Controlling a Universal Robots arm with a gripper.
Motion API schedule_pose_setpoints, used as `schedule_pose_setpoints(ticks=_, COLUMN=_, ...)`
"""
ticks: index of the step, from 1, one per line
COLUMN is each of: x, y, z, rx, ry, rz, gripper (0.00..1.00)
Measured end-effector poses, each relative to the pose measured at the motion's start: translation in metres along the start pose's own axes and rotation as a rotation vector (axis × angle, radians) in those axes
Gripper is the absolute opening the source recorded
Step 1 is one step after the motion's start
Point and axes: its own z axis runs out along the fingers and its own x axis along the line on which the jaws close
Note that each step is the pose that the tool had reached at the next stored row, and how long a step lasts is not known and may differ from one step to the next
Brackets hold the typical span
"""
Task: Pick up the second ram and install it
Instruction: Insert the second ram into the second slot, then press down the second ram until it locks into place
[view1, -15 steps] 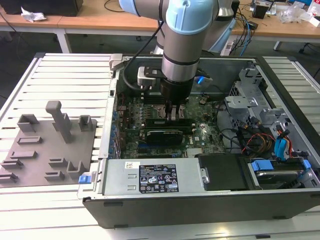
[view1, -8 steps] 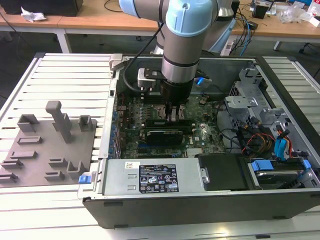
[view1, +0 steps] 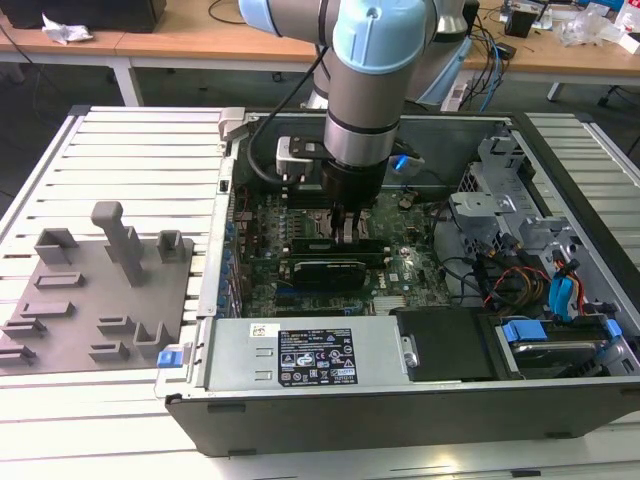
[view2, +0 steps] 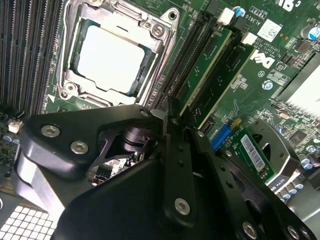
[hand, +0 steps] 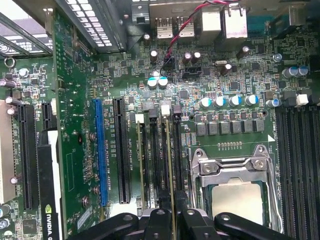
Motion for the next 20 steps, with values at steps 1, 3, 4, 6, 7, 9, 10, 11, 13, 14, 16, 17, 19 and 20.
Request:
schedule_pose_setpoints(ticks=1, x=0.0, y=0.0, z=0.0011, rx=0.0, ry=0.0, rz=0.0, gripper=0.14)
schedule_pose_setpoints(ticks=3, x=0.0001, y=0.0, z=0.0018, rx=0.0, ry=0.0003, rz=0.0, gripper=0.14)
schedule_pose_setpoints(ticks=4, x=0.0001, y=0.0, z=0.0019, rx=0.0, ry=0.0002, rz=0.0, gripper=0.14)
schedule_pose_setpoints(ticks=6, x=0.0, y=-0.0001, z=0.0021, rx=0.0006, ry=-0.0002, rz=0.0, gripper=0.15)
schedule_pose_setpoints(ticks=7, x=0.0, y=-0.0001, z=0.002, rx=0.0001, ry=0.0, rz=0.0, gripper=0.22)
schedule_pose_setpoints(ticks=9, x=-0.0005, y=0.0004, z=-0.012, rx=0.0006, ry=0.0054, rz=0.0, gripper=0.22)
schedule_pose_setpoints(ticks=10, x=-0.0009, y=0.0006, z=-0.0194, rx=0.001, ry=0.0091, rz=0.0, gripper=0.22)
schedule_pose_setpoints(ticks=11, x=-0.0034, y=0.0011, z=-0.0285, rx=0.0027, ry=0.0234, rz=0.001, gripper=0.2)
schedule_pose_setpoints(ticks=13, x=-0.0059, y=0.0016, z=-0.0367, rx=0.0045, ry=0.0414, rz=0.001, gripper=0.14)
schedule_pose_setpoints(ticks=14, x=-0.0084, y=0.002, z=-0.0459, rx=0.0062, ry=0.0585, rz=0.002, gripper=0.11)
schedule_pose_setpoints(ticks=16, x=-0.0092, y=0.0022, z=-0.051, rx=0.0071, ry=0.0659, rz=0.001, gripper=0.11)
schedule_pose_setpoints(ticks=17, x=-0.0092, y=0.0022, z=-0.051, rx=0.0071, ry=0.0659, rz=0.002, gripper=0.11)
schedule_pose_setpoints(ticks=19, x=-0.0092, y=0.0022, z=-0.0511, rx=0.0071, ry=0.0661, rz=0.002, gripper=0.11)
schedule_pose_setpoints(ticks=20, x=-0.0092, y=0.0022, z=-0.051, rx=0.0071, ry=0.0661, rz=0.002, gripper=0.11)
